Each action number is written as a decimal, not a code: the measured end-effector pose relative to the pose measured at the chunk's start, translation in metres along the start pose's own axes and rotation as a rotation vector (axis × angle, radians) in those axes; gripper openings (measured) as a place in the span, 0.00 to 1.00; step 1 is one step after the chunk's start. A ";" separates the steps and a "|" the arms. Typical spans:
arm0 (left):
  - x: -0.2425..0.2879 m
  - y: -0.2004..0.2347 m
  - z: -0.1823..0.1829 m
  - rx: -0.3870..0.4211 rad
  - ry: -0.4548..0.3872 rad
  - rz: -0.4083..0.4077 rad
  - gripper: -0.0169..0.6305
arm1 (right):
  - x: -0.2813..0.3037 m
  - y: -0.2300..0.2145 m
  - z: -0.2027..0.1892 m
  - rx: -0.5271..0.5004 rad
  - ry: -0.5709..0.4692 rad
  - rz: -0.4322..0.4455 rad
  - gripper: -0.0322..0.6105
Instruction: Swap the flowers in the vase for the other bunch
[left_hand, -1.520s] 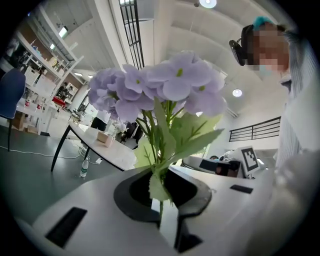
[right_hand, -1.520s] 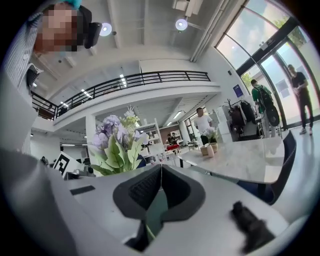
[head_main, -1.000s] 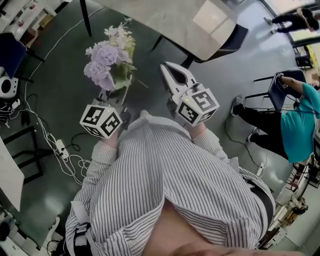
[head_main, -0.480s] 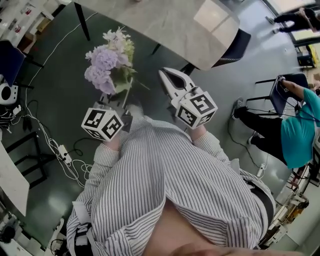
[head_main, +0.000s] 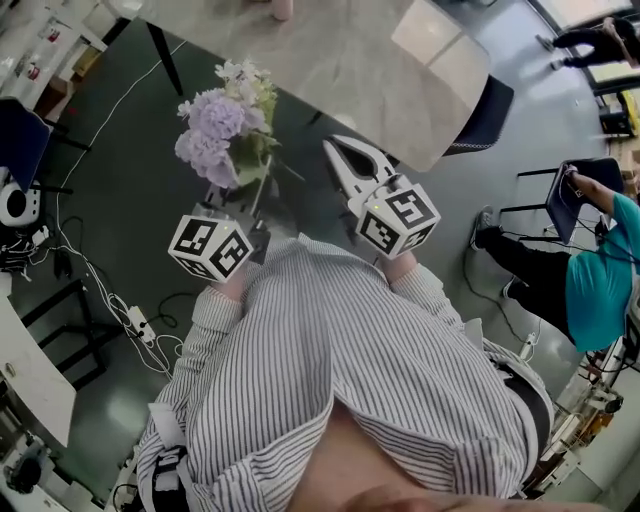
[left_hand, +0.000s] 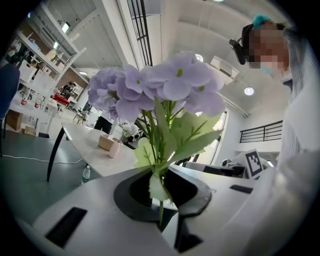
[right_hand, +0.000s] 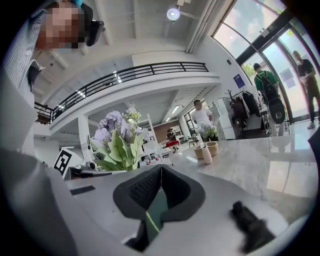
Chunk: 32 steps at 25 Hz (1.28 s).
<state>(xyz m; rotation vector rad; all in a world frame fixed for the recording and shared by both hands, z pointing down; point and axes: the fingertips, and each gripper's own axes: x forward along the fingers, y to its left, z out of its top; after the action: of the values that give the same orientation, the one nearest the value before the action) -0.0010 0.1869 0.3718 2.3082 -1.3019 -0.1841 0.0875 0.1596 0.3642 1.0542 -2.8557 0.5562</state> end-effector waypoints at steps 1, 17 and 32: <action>0.005 0.007 0.005 0.004 0.004 -0.002 0.10 | 0.010 -0.004 0.004 0.000 -0.005 -0.003 0.08; 0.104 0.127 0.100 0.045 0.050 -0.082 0.10 | 0.161 -0.067 0.070 0.023 -0.058 -0.097 0.08; 0.157 0.184 0.125 0.050 0.097 -0.137 0.10 | 0.229 -0.104 0.094 0.020 -0.029 -0.175 0.08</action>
<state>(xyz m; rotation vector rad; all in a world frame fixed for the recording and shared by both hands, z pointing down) -0.1006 -0.0661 0.3668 2.4179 -1.1142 -0.0846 -0.0145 -0.0888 0.3470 1.3089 -2.7501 0.5617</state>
